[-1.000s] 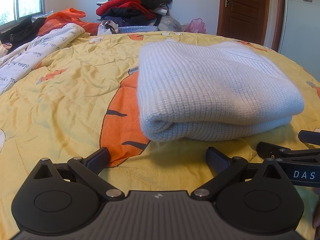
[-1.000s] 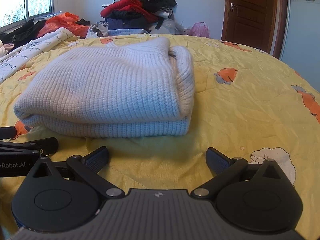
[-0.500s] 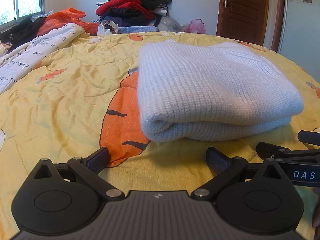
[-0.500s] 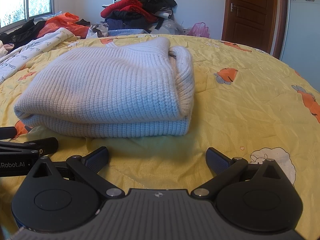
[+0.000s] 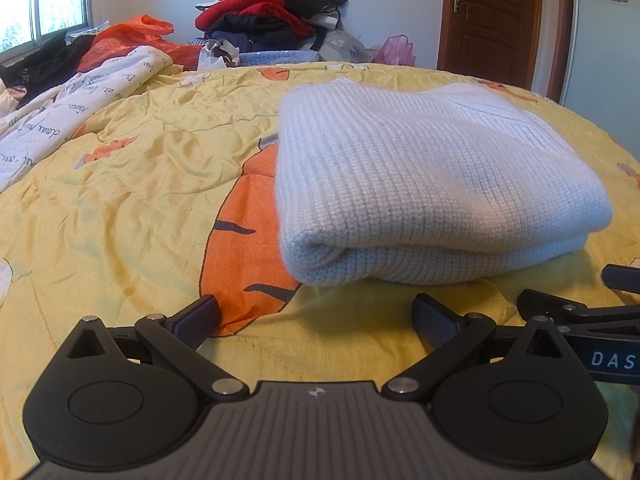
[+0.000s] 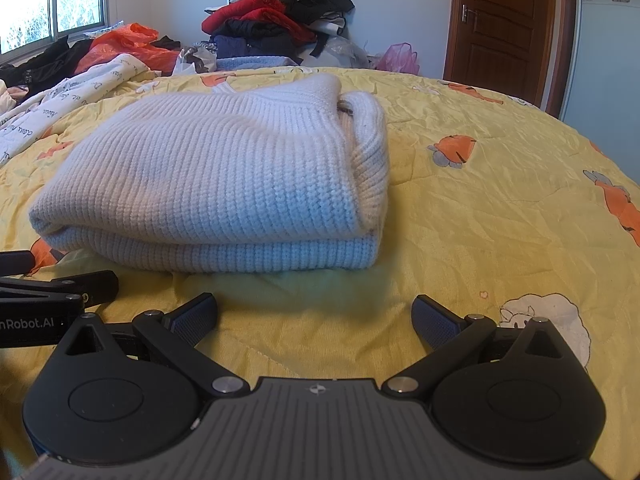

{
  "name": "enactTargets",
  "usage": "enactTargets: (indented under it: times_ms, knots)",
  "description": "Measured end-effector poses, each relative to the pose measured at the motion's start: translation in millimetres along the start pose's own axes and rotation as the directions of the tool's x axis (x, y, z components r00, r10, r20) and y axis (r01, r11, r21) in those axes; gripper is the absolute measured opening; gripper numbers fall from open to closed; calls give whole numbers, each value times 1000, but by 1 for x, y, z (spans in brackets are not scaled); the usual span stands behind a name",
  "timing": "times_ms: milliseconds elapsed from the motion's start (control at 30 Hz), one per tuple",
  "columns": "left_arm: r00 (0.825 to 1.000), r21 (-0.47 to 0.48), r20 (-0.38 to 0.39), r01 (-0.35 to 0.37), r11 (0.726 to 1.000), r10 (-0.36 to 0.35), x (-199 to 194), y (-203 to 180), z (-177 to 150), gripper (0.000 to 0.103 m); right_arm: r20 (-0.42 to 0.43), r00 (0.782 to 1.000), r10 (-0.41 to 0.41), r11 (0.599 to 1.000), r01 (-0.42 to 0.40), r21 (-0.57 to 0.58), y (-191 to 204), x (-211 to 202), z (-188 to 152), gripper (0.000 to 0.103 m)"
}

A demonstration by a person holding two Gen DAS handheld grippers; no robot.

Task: Fold small clothes

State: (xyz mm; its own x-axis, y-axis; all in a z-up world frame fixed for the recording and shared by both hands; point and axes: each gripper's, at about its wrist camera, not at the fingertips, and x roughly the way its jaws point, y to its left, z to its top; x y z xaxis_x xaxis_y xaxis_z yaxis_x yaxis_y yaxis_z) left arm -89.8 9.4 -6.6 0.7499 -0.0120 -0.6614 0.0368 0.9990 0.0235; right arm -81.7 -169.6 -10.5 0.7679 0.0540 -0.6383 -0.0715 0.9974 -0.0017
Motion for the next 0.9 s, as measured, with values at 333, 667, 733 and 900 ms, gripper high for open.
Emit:
enactTargets:
  times_ms: [333,667,733,900]
  knots:
    - [997,15,-78,21,1000,-20,1,2,12,103,-37,999,23,1000,-24,-12,0,-9,0,103]
    - [1000,-102,-12,20,995,-22,-66,13,-6,103,-109,993,41,996,-32,86,-13,-43,-7,103]
    - [1000,-91,3,9,996,-8,-75,12,-3,103,-105,994,43,996,-34,88,-14,-46,-8,103]
    - [1000,-81,-9,26,996,-27,-78,8,3,103,-100,993,62,993,-51,105,-16,-50,-8,103]
